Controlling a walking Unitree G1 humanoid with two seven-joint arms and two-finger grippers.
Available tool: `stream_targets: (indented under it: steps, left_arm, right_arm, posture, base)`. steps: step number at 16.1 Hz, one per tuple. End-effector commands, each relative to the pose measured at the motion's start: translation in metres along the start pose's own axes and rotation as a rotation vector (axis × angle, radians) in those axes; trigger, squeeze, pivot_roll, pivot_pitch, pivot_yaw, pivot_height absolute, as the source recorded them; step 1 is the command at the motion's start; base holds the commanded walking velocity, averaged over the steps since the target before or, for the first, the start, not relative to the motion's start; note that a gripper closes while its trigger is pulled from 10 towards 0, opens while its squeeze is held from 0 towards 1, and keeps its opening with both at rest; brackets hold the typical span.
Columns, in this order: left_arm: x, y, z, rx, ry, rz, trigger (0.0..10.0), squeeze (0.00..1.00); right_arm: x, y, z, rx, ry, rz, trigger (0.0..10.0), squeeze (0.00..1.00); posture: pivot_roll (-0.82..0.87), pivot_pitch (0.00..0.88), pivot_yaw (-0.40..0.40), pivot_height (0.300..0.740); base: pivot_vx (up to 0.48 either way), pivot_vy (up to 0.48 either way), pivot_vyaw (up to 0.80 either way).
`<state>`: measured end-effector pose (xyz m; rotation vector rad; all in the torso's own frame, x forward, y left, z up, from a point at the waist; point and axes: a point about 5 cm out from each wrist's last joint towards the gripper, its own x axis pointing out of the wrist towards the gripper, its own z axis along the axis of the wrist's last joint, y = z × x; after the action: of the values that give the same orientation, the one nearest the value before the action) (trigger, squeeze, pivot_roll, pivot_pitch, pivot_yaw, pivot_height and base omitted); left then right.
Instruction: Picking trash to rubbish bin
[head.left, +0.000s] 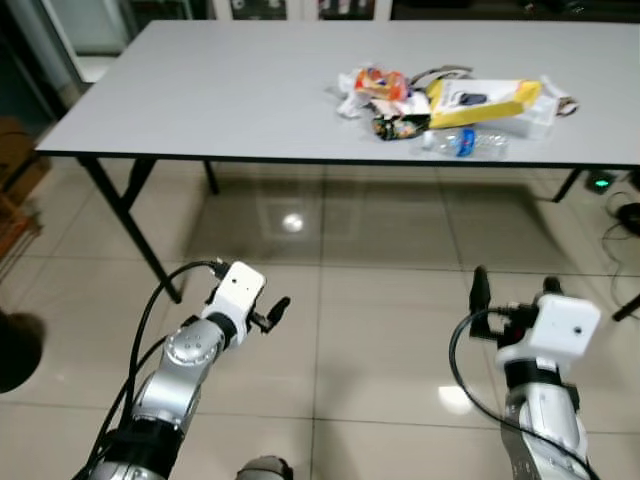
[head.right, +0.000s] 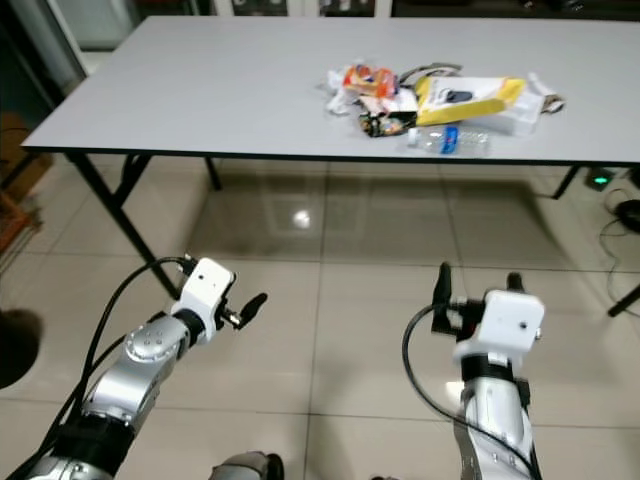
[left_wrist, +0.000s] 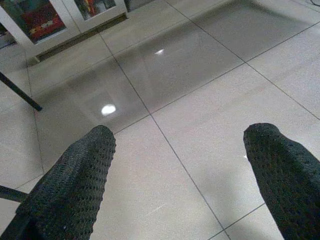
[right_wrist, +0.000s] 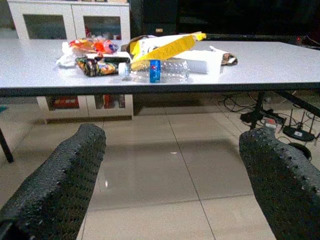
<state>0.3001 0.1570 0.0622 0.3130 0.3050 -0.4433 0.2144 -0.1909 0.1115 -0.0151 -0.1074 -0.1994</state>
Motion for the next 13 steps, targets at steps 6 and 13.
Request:
stream_targets:
  steps: [6, 13]
  left_arm:
    - [-0.009, -0.001, -0.012, -0.004, 0.009, 0.017, 10.0, 0.0]
    - [-0.004, -0.001, 0.005, 0.014, -0.015, 0.028, 10.0, 0.0]
  right_arm:
    - [-0.018, -0.004, 0.005, 0.013, 0.041, -0.015, 10.0, 0.0]
    - [-0.026, -0.005, 0.008, 0.021, 0.077, 0.006, 10.0, 0.0]
  posture:
    - [0.16, 0.076, -0.005, 0.74]
    - [0.16, 0.081, -0.021, 0.74]
  base:
    - [0.0, 0.0, 0.0]
    - [0.0, 0.0, 0.0]
